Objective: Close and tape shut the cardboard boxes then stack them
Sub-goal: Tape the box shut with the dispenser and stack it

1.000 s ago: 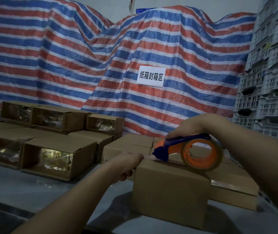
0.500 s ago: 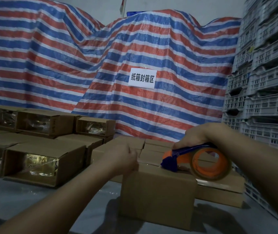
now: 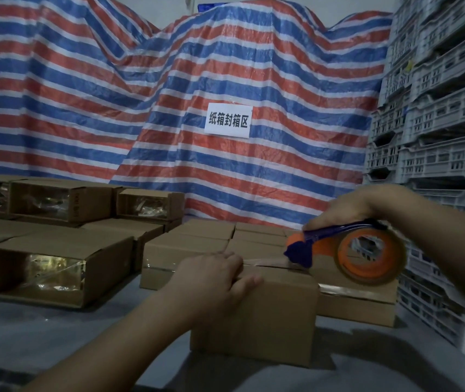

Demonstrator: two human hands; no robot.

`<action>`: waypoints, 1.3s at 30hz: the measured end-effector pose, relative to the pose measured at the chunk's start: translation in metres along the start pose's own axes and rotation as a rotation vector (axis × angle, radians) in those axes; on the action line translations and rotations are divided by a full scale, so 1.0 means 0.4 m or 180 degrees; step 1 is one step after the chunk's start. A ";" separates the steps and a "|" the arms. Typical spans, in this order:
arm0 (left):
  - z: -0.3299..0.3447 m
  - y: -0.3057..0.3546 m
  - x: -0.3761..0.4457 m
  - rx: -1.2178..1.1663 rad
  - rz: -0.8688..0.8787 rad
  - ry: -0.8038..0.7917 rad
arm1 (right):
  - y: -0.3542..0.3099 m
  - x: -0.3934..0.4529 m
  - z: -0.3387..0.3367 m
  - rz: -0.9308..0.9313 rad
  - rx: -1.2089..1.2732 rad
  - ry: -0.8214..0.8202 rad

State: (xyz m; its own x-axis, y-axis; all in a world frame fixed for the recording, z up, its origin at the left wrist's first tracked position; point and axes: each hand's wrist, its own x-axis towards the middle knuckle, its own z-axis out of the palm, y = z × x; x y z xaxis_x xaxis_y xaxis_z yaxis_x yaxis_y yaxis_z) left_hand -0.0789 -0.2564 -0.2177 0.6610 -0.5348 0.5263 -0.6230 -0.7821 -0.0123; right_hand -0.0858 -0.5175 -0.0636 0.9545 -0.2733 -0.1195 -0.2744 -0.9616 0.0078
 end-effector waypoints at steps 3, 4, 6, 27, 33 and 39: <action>0.001 -0.001 0.000 -0.0025 0.0040 0.0026 | 0.069 -0.007 0.014 0.0054 -0.0174 -0.0005; -0.001 -0.001 0.000 -0.0068 0.0049 0.0010 | 0.081 -0.008 0.026 0.0021 -0.0320 0.0016; -0.009 0.002 0.004 -0.0140 0.0051 -0.0055 | 0.091 -0.009 0.047 -0.0064 -0.0376 0.0094; 0.032 0.179 0.096 -0.0095 0.0471 -0.0101 | 0.210 -0.043 0.071 -0.0492 0.0633 0.0208; 0.035 0.175 0.086 -0.0371 0.0670 -0.0070 | 0.144 -0.075 0.104 -0.0447 -0.0618 0.0310; 0.033 0.178 0.093 -0.0317 0.0598 -0.0253 | -0.001 -0.125 0.084 -0.0434 -0.1694 0.0601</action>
State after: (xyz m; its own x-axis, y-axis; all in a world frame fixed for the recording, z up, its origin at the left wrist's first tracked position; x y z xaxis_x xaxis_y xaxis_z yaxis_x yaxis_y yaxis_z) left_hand -0.0931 -0.3365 -0.2103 0.5578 -0.6948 0.4540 -0.7740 -0.6330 -0.0178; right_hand -0.1375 -0.5025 -0.0911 0.9948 -0.0990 0.0245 -0.0976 -0.8553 0.5088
